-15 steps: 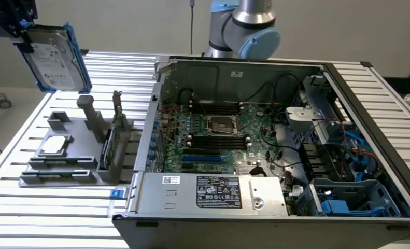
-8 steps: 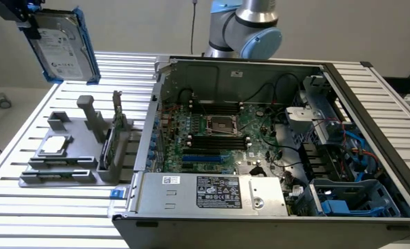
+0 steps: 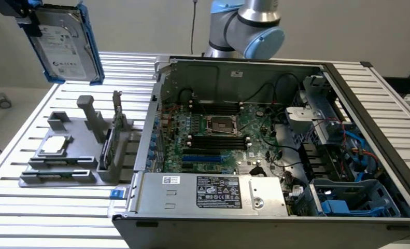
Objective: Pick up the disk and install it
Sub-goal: 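Pick up the disk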
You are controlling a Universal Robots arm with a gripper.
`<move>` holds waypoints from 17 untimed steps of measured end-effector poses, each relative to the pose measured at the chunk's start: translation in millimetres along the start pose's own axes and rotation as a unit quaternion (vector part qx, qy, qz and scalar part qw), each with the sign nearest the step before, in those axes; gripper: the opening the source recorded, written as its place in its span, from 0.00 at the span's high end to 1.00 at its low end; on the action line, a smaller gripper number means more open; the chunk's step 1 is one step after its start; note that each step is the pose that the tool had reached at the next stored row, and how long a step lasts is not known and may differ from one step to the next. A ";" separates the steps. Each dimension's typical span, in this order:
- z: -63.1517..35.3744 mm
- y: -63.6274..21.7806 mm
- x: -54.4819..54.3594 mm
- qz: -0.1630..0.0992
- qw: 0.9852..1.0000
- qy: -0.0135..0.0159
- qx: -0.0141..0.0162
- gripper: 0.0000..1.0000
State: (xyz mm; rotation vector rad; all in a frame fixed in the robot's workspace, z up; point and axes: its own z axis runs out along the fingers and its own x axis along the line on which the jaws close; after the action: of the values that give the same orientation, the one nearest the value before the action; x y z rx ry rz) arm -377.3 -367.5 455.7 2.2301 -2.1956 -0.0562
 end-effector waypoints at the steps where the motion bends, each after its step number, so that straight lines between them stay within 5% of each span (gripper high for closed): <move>1: -0.1 -1.5 3.3 0.000 1.000 0.000 0.000 0.67; 7: -4.1 -27.1 11.8 0.000 1.000 -0.002 0.000 0.67; 17: -24.6 -71.5 20.3 0.000 1.000 -0.005 0.000 0.67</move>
State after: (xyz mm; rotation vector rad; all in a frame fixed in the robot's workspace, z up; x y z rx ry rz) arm -304.7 -387.1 477.6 2.2355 -2.2006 -0.0678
